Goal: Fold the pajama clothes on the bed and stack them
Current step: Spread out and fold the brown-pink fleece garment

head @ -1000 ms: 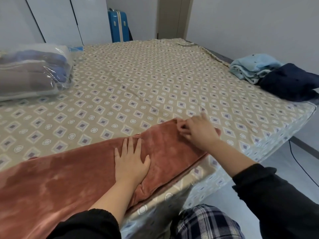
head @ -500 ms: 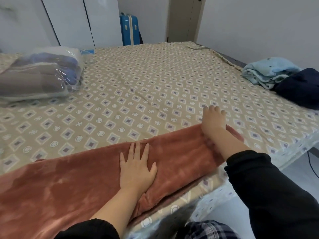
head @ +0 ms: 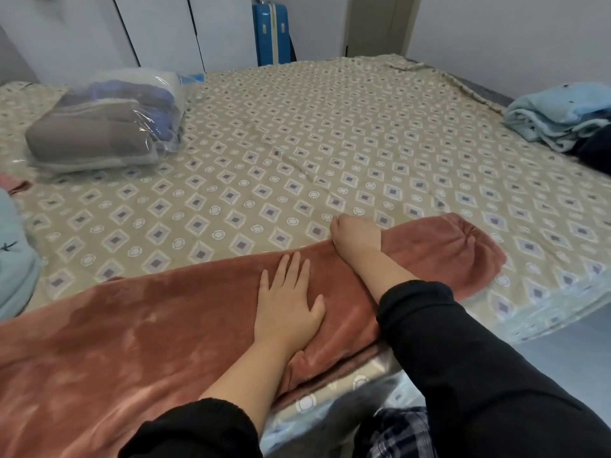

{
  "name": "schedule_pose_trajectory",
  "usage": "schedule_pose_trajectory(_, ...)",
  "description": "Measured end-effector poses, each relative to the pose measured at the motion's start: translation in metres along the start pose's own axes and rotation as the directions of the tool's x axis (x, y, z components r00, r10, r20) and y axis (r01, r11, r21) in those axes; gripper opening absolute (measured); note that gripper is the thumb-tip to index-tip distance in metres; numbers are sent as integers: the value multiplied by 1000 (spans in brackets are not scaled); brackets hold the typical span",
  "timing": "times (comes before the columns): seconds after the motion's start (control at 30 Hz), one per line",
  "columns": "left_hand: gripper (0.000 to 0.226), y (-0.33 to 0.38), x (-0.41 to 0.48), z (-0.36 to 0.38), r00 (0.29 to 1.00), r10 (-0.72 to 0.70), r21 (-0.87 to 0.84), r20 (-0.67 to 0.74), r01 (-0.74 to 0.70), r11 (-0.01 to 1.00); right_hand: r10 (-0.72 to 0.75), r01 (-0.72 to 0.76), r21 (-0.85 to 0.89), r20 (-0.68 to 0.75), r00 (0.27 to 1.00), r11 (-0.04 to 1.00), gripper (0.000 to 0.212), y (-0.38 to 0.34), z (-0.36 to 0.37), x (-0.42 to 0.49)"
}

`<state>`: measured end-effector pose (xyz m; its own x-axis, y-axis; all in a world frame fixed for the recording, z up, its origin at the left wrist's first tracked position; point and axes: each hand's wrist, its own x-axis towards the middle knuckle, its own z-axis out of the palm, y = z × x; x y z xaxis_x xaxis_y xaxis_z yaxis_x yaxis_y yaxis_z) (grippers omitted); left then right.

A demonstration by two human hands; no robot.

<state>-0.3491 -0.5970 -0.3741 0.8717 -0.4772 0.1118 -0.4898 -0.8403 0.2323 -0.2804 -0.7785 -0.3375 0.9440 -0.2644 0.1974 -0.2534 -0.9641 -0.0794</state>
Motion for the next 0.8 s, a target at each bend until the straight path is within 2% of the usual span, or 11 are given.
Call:
schedule_pose_trajectory(0.17, 71, 1, 2, 3, 999, -24, 14, -22, 24, 1000, -171, 203, 114, -239, 956, 973, 41, 17, -15, -53)
schedule_pose_trajectory(0.27, 74, 1, 3, 3, 999, -28, 25, -23, 28, 999, -451, 437, 132, 99, 887, 890, 56, 64, -8, -88)
schedule_pose_trajectory(0.3, 75, 2, 3, 3, 999, -29, 25, -21, 29, 999, -412, 402, 92, 167, 896, 911, 54, 87, -10, -83)
schedule_pose_trajectory(0.37, 74, 2, 2, 2, 1000, -26, 22, -17, 27, 999, -107, 122, -62, 196, 975, 991, 51, 126, -19, -62)
schedule_pose_trajectory(0.43, 72, 2, 2, 1, 1000, -23, 16, -16, 23, 1000, 276, -241, -170, 228, 934, 956, 54, 143, -32, -40)
schedule_pose_trajectory(0.5, 70, 2, 2, 0, 999, -27, 12, -18, 28, 1000, 369, -333, -185, 223, 902, 925, 58, 129, -38, -28)
schedule_pose_trajectory(0.53, 70, 2, 3, 0, 999, -29, 12, -17, 29, 1000, 282, -256, -155, 177, 943, 954, 60, 113, -37, -29)
schedule_pose_trajectory(0.6, 70, 2, 2, 0, 999, -29, 18, -17, 29, 999, -92, 95, -34, 90, 992, 995, 61, 76, -37, -46)
schedule_pose_trajectory(0.67, 73, 2, 2, 0, 999, -34, 23, -22, 35, 999, -374, 376, -1, 114, 920, 926, 60, 63, -33, -72)
schedule_pose_trajectory(0.7, 73, 2, 2, 0, 999, -36, 27, -26, 37, 999, -371, 377, -37, 114, 922, 926, 58, 69, -33, -76)
schedule_pose_trajectory(0.8, 70, 2, 3, 1, 999, -29, 20, -22, 29, 999, 157, -155, -88, 14, 988, 984, 54, 115, -33, -63)
